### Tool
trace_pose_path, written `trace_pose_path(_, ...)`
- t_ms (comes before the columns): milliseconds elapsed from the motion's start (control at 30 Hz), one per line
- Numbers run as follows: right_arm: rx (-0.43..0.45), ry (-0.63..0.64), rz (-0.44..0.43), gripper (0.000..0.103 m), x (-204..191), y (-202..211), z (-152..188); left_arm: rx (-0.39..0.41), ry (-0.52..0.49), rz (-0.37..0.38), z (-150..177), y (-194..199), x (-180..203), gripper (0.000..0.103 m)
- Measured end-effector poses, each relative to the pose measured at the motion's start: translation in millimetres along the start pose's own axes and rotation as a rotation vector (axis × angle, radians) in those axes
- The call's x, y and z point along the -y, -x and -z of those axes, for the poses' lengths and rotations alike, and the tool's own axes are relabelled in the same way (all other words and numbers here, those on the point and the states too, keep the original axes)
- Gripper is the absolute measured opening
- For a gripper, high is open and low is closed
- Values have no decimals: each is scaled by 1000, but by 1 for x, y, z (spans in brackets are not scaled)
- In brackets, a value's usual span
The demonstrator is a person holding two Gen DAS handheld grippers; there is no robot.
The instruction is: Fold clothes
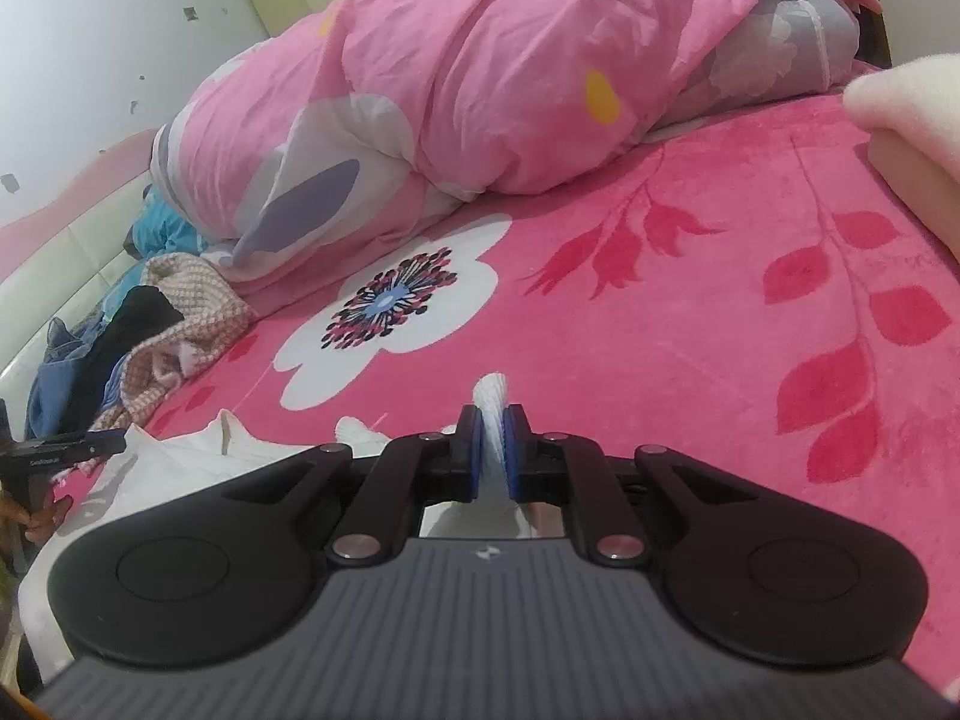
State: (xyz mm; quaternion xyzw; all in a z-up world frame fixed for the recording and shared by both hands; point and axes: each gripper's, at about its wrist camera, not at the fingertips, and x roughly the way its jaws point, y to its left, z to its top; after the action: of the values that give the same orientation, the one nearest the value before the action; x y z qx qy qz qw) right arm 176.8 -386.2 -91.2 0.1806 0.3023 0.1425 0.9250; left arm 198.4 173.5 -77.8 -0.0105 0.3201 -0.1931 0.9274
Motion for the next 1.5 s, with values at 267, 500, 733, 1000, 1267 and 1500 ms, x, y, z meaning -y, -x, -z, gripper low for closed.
trace_pose_path(267,-15,-27,10,12,4,-7,3,-4,2,35,-1,-8,-2,46)
trace_pose_path(500,-31,-40,6,29,3,-19,8,-10,-1,51,3,-16,-1,14)
trace_pose_path(733,62,22,3,4,-10,-1,4,69,30,55,-1,0,-2,9)
trace_pose_path(1000,163,82,2,3,-25,15,-22,130,138,66,-22,4,-21,9)
trace_pose_path(1267,74,-5,65,4,6,-22,-7,18,174,32,-9,-41,-34,15)
trace_pose_path(1500,78,-5,149,14,8,-17,-2,46,243,-6,-7,-26,-44,61)
